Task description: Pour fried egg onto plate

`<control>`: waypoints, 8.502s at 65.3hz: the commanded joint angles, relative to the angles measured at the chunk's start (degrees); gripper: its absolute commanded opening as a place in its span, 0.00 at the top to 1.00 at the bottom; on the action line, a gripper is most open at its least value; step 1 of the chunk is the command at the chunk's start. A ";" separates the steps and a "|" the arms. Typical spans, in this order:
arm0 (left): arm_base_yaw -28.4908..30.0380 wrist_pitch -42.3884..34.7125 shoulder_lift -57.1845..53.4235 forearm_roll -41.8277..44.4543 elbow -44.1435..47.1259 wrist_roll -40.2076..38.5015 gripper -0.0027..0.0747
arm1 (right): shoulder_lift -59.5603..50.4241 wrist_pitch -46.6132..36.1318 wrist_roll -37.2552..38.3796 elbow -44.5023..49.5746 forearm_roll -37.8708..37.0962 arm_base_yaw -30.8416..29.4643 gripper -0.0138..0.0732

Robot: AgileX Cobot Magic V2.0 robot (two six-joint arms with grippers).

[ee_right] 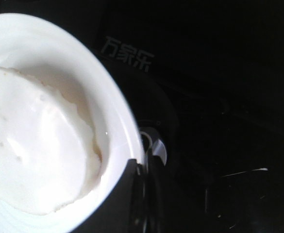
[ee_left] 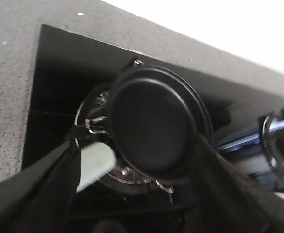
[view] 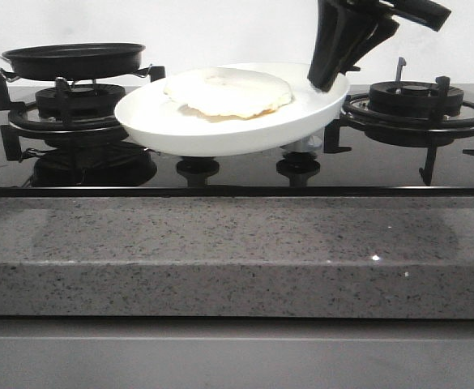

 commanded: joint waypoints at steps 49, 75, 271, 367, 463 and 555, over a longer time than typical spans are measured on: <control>-32.73 -14.44 -45.46 50.06 43.17 -31.41 0.36 | -2.62 -2.07 -0.16 -1.46 1.43 -0.24 0.90; -32.73 -14.29 -55.50 50.06 50.40 -31.41 0.36 | -2.56 -1.92 -0.16 -2.69 1.43 -0.29 0.90; -32.73 -14.29 -55.50 50.06 50.40 -31.41 0.54 | -72.36 -9.09 0.26 48.54 -10.59 -3.52 0.65; -21.25 -66.66 -89.12 41.38 94.78 -31.41 0.99 | -72.46 -7.88 0.26 48.63 -11.48 -3.52 0.92; -20.91 -71.25 -92.35 41.53 97.74 -31.41 0.99 | -80.92 -25.72 0.26 60.22 -16.35 -9.72 0.92; -20.91 -71.25 -92.35 41.53 97.74 -31.41 0.99 | -100.86 -59.72 0.26 92.43 -14.05 -23.77 0.92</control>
